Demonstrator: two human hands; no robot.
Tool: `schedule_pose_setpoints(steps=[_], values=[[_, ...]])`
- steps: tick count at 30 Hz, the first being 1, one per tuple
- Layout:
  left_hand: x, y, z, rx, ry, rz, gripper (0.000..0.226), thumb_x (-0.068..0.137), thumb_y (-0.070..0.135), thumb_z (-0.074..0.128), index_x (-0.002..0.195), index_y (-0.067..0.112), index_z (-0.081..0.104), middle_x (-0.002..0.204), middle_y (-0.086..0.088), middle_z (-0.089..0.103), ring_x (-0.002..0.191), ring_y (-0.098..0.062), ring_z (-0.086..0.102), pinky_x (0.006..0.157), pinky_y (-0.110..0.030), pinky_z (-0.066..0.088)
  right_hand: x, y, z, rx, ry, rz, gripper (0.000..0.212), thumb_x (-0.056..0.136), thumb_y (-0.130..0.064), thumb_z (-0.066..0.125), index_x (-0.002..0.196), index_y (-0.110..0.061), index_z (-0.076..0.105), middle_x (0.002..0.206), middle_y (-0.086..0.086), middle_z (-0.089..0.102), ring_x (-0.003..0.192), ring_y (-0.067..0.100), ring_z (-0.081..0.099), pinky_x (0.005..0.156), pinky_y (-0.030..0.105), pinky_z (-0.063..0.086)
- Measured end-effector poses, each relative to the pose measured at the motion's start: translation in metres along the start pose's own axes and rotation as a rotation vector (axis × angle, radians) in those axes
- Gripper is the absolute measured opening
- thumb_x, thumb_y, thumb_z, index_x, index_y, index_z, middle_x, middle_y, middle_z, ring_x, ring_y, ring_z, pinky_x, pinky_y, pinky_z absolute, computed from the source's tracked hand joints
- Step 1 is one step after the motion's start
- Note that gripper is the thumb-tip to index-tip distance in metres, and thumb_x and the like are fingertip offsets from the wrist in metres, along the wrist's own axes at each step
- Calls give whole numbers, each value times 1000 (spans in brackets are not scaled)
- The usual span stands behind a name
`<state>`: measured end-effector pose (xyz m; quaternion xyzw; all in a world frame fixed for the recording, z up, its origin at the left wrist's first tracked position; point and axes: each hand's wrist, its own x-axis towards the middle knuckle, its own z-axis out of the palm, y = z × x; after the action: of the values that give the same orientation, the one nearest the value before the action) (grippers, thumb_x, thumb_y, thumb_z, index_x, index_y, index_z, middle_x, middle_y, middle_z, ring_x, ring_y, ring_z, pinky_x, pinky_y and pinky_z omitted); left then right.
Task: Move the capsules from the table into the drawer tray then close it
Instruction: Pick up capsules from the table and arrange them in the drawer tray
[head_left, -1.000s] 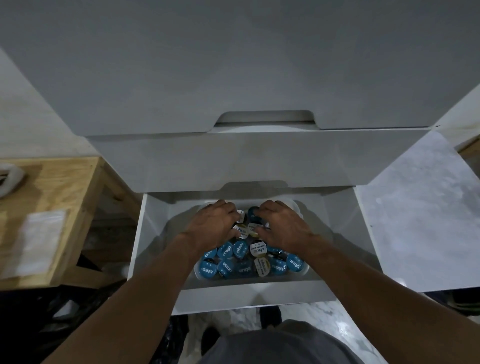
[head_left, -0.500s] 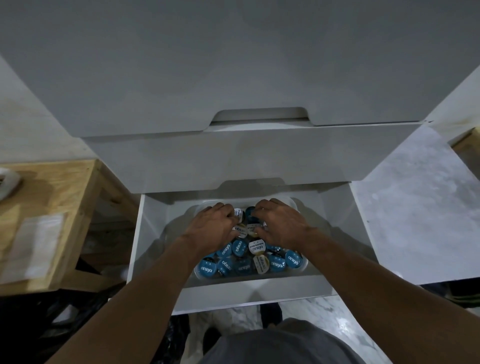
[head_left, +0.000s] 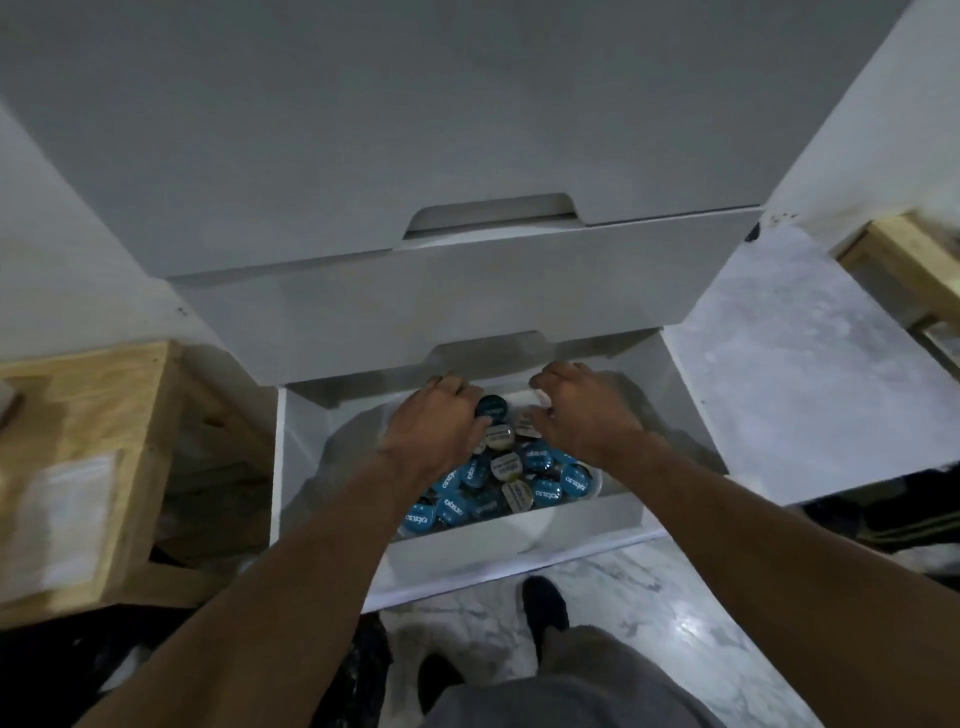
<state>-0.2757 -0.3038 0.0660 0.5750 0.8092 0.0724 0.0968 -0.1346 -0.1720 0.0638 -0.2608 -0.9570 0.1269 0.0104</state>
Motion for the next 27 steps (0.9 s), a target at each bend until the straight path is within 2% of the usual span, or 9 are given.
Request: schedule_pose_setpoints(steps=[6,9,12,16,22,27], values=[[24,67,-9,-40,155,151,35,94,31,49,119,8,54,116,-14,54,105,-33,53,86,-39,44,-47,33,-29,4,317,175,29,90,-28,55,108,-7,63,111,13,63,99,33,58,86,36,47],[41,110,-16,-59,276,264,30,88,24,58,109,3,60,104,-17,60,95,-35,58,79,-44,52,-69,64,-52,30,425,247,31,90,-26,58,113,-6,61,112,14,62,100,32,58,86,36,47],[57,156,-28,-54,353,342,30,88,24,58,112,4,59,104,-15,60,93,-32,58,75,-42,52,-89,104,-76,19,510,307,35,91,-27,58,118,-6,59,116,14,61,105,32,58,88,37,47],[83,220,-33,-55,426,397,33,87,25,60,113,5,57,106,-14,60,93,-33,59,74,-44,53,-117,165,-103,22,525,356,39,92,-30,57,124,-7,56,123,12,58,111,28,57,91,36,46],[124,311,-19,-88,434,298,38,92,29,54,123,8,51,120,-11,55,106,-28,54,82,-41,51,-158,257,-134,30,494,339,39,91,-27,58,124,-6,56,124,13,57,111,29,57,91,36,45],[148,354,-4,-79,429,227,37,92,29,54,121,7,53,117,-11,56,102,-28,56,74,-39,51,-167,313,-143,26,427,317,39,92,-30,56,124,-9,55,127,11,56,109,28,58,90,35,46]])
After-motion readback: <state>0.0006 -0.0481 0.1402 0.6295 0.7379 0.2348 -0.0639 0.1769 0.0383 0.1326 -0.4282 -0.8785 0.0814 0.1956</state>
